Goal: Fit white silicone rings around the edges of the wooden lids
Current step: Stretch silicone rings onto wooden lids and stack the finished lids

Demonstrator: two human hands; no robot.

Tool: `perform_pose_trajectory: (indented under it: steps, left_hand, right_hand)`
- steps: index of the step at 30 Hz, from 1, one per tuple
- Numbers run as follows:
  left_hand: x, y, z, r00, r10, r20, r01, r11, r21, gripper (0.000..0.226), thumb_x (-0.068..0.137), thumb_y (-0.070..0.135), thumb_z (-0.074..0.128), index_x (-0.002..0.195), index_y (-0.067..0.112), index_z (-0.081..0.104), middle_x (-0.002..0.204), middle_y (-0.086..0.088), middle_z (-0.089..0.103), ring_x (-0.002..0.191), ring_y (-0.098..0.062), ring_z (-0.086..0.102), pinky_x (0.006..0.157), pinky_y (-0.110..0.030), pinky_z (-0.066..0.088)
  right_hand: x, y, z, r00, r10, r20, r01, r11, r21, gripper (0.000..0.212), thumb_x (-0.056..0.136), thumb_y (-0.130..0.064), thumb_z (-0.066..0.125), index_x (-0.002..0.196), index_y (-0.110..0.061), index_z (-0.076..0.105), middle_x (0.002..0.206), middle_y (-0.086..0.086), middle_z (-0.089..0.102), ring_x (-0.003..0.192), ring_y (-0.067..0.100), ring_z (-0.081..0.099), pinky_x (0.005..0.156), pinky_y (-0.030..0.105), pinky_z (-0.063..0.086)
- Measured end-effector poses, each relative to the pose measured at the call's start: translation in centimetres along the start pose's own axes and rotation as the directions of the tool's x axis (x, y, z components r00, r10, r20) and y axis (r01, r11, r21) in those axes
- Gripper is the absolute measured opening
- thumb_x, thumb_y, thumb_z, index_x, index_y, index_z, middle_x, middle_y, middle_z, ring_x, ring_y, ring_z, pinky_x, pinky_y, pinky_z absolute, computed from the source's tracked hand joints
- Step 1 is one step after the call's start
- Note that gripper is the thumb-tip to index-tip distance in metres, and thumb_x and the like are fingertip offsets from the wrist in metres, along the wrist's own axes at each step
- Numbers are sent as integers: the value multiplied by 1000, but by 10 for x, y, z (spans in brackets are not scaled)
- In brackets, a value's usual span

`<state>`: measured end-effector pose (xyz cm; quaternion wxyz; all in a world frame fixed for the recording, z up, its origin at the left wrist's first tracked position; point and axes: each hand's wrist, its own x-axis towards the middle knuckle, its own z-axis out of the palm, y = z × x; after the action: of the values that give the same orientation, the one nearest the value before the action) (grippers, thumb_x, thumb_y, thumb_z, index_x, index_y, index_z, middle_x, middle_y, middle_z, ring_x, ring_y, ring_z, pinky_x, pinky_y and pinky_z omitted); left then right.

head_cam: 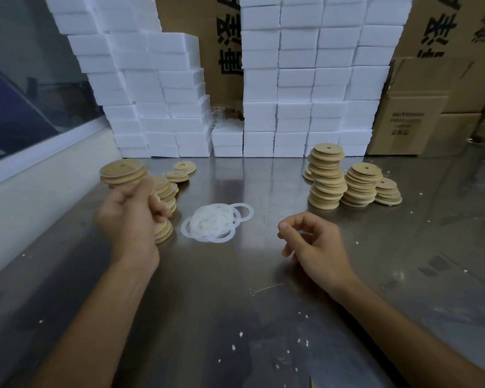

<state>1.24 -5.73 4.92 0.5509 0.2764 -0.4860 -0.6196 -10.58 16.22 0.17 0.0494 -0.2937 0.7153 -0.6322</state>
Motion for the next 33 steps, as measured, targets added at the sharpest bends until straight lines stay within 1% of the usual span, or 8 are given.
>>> perform_pose_trajectory:
  steps: [2, 5, 9, 14, 19, 27, 30, 33]
  left_hand:
    - [-9, -16, 5, 982, 95, 161, -132, 962, 240, 21, 87, 15, 68, 68, 17, 58, 48, 3, 58, 43, -13, 55, 44, -21, 44]
    - [-22, -44, 5, 856, 148, 496, -456, 669, 587, 9, 82, 18, 74, 80, 17, 66, 73, 5, 67, 68, -16, 64, 61, -29, 51]
    - [-26, -63, 1, 710, 69, 701, -671, 368, 643, 26, 79, 29, 79, 101, 16, 73, 105, 1, 64, 97, -20, 57, 82, -26, 41]
    - [-23, -61, 3, 691, 55, 721, -682, 378, 626, 12, 80, 17, 77, 71, 22, 71, 81, 7, 60, 79, -13, 56, 68, -26, 39]
    - [-22, -63, 1, 746, 59, 663, -596, 505, 624, 16, 76, 14, 81, 84, 12, 68, 81, 4, 62, 75, -11, 55, 63, -16, 38]
    - [-29, -61, 2, 779, 13, 626, -520, 570, 635, 8, 76, 9, 80, 77, 9, 73, 66, 3, 61, 62, -6, 55, 59, -6, 36]
    - [-30, -59, 2, 780, 23, 625, -530, 557, 640, 12, 78, 10, 79, 70, 12, 70, 64, 8, 59, 61, -6, 54, 59, -8, 36]
    - [-32, -58, 3, 763, 55, 644, -567, 537, 625, 14, 73, 17, 83, 68, 13, 70, 71, 8, 61, 66, -8, 56, 63, -17, 40]
  right_hand:
    - [0, 0, 0, 1000, -3, 2, 3, 1000, -6, 11, 92, -16, 67, 89, -6, 68, 84, 10, 70, 54, 11, 64, 54, 22, 50]
    - [0, -1, 0, 1000, -2, 0, 2, 1000, -9, 11, 92, -16, 67, 89, -7, 68, 83, 9, 70, 55, 12, 64, 54, 24, 51]
    - [1, -1, -1, 1000, 5, -18, -5, 1000, 3, 12, 93, -14, 66, 89, -3, 67, 85, 14, 70, 55, 12, 64, 53, 22, 49]
    - [7, 1, -3, 995, -46, -94, 38, 996, -76, 8, 92, -14, 67, 88, -8, 69, 80, 6, 70, 69, 17, 66, 61, 27, 52]
    - [41, -7, -22, 914, -294, -279, 177, 909, -378, 5, 90, -18, 67, 93, -21, 66, 92, -11, 66, 89, 11, 60, 83, 29, 49]
    - [124, -8, -47, 953, -260, -157, 23, 578, -816, 69, 87, -48, 61, 147, -28, 34, 157, 8, 28, 144, 30, 25, 114, 52, 17]
    - [139, 0, -54, 979, -202, -38, 42, 380, -924, 65, 90, -49, 58, 147, -28, 34, 152, 5, 35, 142, 30, 28, 113, 53, 20]
    - [146, -1, -59, 960, -279, -26, 91, 396, -914, 50, 90, -32, 64, 136, -18, 50, 137, 8, 51, 125, 36, 41, 99, 48, 36]
